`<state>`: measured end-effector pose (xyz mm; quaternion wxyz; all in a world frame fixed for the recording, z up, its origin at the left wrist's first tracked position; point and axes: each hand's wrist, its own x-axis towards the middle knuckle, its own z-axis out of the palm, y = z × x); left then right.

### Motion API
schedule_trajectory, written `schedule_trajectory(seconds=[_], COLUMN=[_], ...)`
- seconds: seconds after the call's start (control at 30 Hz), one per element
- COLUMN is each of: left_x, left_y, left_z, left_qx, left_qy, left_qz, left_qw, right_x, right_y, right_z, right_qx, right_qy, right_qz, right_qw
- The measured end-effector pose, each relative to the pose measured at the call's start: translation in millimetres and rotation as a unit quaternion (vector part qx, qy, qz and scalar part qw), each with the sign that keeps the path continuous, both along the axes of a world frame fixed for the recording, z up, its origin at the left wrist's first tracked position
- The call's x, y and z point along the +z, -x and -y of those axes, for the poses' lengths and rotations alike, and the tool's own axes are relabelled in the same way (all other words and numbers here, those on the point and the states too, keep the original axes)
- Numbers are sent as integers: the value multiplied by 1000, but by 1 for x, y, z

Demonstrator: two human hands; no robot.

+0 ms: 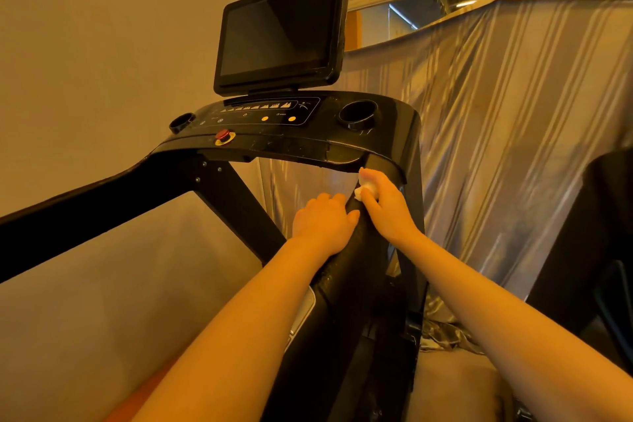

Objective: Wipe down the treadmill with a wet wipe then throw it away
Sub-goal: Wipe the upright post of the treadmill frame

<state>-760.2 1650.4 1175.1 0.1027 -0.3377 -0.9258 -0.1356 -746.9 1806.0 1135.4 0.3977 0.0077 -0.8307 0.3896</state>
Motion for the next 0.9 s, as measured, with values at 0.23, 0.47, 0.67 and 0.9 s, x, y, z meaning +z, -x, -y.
schedule_trajectory(seconds=[0.23, 0.47, 0.67, 0.9], left_x=[-3, -1, -2, 3], left_y=[2, 0, -4, -10], left_z=[1, -1, 1, 1], left_qx=[-12, -15, -12, -9], left_qy=[-21, -2, -7, -1], left_qz=[24, -10, -16, -36], left_qw=[999, 1000, 1000, 999], right_x=[-21, -10, 2, -34], right_y=[-6, 8, 15, -19], right_z=[-3, -19, -8, 6], right_qx=[-2, -48, -145, -125], right_qy=[31, -55, 37, -11], right_qz=[-23, -29, -76, -154], right_qw=[999, 997, 986, 980])
